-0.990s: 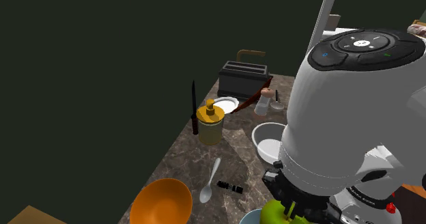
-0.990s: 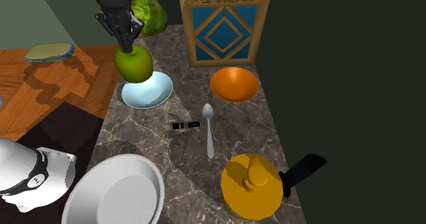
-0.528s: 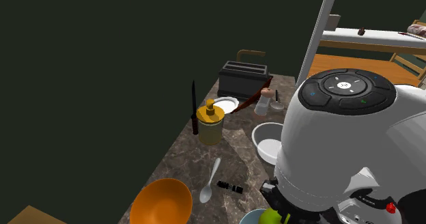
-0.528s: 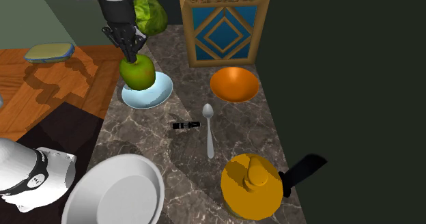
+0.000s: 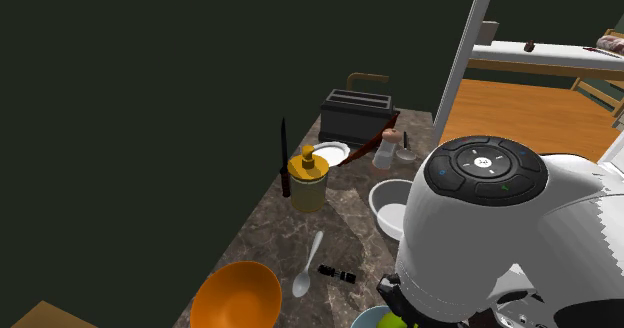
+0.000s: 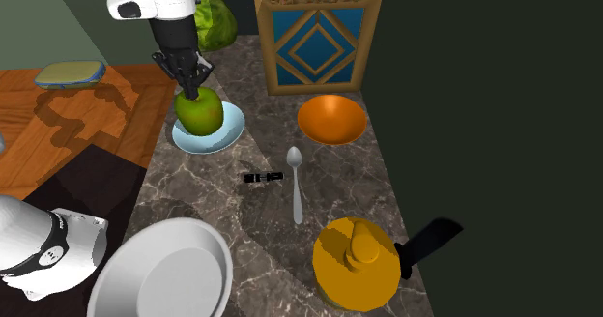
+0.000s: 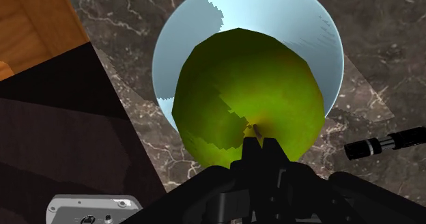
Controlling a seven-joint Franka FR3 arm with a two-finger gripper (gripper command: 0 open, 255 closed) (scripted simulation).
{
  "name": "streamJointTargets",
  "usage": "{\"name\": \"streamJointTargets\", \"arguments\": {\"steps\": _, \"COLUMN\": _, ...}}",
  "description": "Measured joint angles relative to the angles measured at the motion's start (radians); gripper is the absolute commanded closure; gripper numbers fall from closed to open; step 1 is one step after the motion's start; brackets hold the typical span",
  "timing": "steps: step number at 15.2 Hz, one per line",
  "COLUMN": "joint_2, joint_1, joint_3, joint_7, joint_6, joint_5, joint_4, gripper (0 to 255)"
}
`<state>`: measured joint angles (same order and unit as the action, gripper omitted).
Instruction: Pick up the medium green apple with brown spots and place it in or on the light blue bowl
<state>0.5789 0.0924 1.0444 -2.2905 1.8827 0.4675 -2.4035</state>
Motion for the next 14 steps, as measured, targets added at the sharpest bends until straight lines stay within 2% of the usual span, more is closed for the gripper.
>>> {"name": "streamJointTargets", "arguments": {"steps": 4, "joint_2": -0.001, "joint_1": 0.0, "joint_3": 0.001, "joint_7": 0.0, "joint_6": 0.001, "joint_5": 0.0, "joint_4": 0.0, "gripper": 255}}
{"name": "streamJointTargets", "arguments": {"steps": 5, "joint_2": -0.001, "joint_1": -0.001, "joint_3": 0.001, "joint_7": 0.0, "joint_6": 0.001, "joint_5": 0.0, "joint_4": 0.0, "gripper": 0}}
{"name": "streamJointTargets", "arguments": {"steps": 11, "joint_2": -0.001, "joint_1": -0.001, "joint_3": 0.001, "joint_7": 0.0, "joint_6": 0.001, "joint_5": 0.0, "joint_4": 0.0, "gripper": 0}}
{"name": "streamJointTargets", "arguments": {"steps": 14, "joint_2": 0.01, "joint_1": 0.001, "joint_3": -0.034, "joint_7": -0.002, "joint_6": -0.067, "joint_5": -0.018, "joint_4": 0.056, "gripper": 0}}
